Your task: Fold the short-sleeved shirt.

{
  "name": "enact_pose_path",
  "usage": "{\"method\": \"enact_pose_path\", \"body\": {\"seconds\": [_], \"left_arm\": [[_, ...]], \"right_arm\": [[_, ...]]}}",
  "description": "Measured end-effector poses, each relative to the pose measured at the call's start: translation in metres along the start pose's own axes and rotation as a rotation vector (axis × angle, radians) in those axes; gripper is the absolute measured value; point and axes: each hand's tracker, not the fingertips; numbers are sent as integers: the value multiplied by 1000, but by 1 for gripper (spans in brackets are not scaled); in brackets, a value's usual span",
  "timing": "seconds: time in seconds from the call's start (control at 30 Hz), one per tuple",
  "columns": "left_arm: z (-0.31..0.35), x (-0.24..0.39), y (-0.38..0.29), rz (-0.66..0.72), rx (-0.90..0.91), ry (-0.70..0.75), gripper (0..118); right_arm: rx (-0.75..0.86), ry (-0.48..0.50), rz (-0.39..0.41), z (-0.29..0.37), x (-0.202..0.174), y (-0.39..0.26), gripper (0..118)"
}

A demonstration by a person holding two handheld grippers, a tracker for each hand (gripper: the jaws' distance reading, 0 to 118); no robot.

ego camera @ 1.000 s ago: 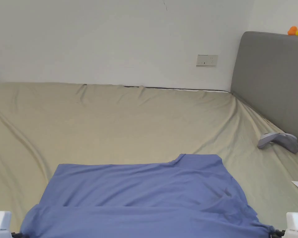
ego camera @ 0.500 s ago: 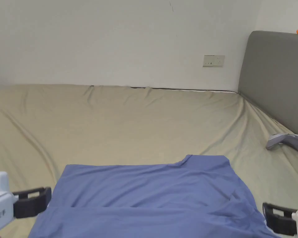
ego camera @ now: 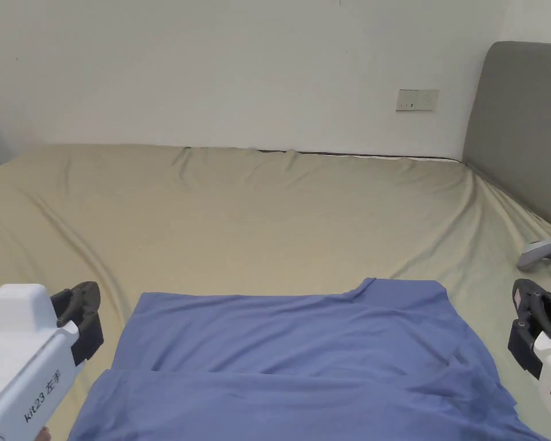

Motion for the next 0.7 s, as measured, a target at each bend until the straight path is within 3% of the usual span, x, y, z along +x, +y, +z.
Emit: {"method": "enact_pose_path", "body": {"seconds": [0.23,0.33,0.57,0.67,0.7], "left_arm": [[-18,-3,-3,-20,-58,-16,0],[-50,-8,3,-36,-143,-4,0],[-196,-12,11,19,-454,-67,0],[-284,-23,2,149,-671,-30,0],[-312,-27,-5,171,-731,-18,9]], "right_arm": [[-51,0,-28,-4,10,-12,0],[-98,15,-79,-4,9,-12,0],[-183,43,-124,-17,9,-24,0],[-281,62,-262,-20,11,-31,0],[-236,69,-210,-20,9,-31,0]]}}
